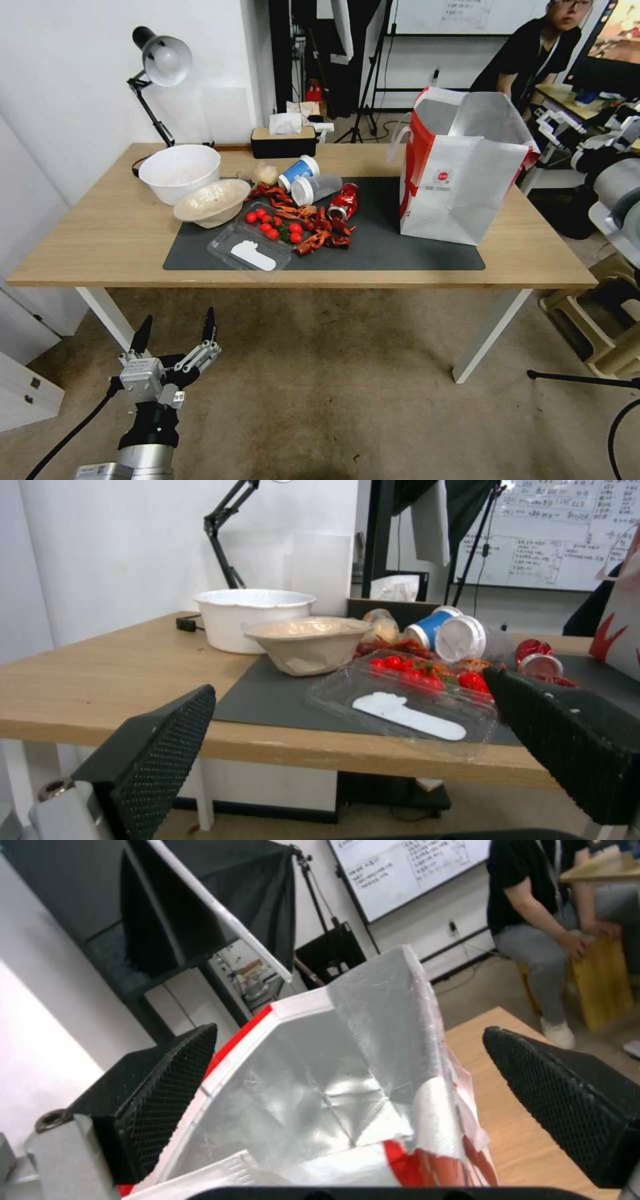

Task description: Pick up the food delivery bag from the floor and place it on the table.

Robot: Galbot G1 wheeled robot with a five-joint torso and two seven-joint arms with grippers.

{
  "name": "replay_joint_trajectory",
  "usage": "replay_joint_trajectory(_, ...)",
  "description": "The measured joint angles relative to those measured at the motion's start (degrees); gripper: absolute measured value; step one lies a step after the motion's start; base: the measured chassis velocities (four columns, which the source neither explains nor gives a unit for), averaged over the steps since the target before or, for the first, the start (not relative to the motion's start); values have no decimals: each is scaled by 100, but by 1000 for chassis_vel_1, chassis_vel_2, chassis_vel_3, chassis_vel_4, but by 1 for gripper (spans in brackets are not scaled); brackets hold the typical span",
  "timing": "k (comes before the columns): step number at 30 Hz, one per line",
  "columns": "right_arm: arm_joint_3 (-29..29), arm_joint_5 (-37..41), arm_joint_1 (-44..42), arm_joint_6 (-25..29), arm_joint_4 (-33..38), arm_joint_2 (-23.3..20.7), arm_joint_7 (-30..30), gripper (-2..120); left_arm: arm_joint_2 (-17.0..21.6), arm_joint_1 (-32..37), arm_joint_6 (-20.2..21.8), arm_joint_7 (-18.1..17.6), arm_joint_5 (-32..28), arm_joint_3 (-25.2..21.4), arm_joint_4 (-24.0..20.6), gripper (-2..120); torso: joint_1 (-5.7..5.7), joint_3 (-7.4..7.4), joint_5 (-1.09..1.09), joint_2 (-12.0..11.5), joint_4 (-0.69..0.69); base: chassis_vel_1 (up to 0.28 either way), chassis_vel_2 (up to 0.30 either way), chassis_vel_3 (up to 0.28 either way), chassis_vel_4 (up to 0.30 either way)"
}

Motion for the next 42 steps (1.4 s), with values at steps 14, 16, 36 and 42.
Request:
replay_joint_trajectory(14, 185, -2419, -971, 601, 554, 92, -1544, 100, 0, 12, -1, -1, -16, -48, -41, 100, 0, 0, 0, 0, 0, 0, 0, 0, 0)
replay_joint_trajectory(16, 186, -2689, -1054, 739, 631, 131, -1603, 100, 0, 12, -7, -1, -16, -56, -42, 100, 0, 0, 0, 0, 0, 0, 0, 0, 0)
replay_joint_trajectory(36, 96, -4844, -2910, 1914, 1456, 966, -1373, 100, 0, 26, -61, 3, 3, -65, 24, 100, 0, -1, -1, 0, 0, 0, 0, 0, 0)
replay_joint_trajectory(42, -260, -5729, -3509, 2293, 1557, 1613, -1218, 100, 0, 14, -76, 3, 60, -2, 61, 100, 0, -1, 0, 0, -1, 0, 0, 0, 0)
